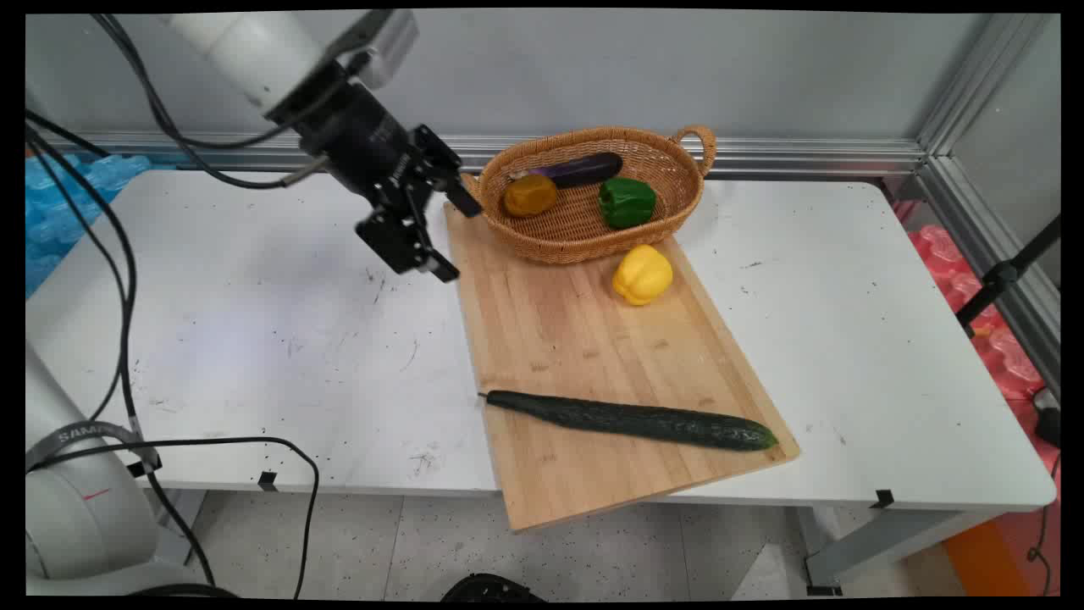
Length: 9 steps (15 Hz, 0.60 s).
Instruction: Pick up the cucumber from the cutting board
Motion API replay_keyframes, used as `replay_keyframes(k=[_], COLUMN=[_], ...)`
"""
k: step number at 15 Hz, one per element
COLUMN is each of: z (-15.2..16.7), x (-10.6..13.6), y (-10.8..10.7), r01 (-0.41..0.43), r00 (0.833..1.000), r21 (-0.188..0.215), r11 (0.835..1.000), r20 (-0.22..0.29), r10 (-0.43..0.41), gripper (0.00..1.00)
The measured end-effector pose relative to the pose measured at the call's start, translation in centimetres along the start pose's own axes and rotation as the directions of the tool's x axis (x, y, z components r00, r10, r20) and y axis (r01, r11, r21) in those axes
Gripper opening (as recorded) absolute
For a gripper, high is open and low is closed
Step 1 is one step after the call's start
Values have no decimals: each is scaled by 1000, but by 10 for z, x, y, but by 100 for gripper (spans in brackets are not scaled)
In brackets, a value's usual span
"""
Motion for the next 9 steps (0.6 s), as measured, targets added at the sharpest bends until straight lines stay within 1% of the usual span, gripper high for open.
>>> replay_keyframes(k=[4, 9], z=[38, 82], x=[16, 28], y=[8, 17], r01=[-32, -52], r00=[999, 998], r21=[-25, -50], r11=[999, 997], r20=[-23, -29], r10=[31, 51], gripper=[100, 100])
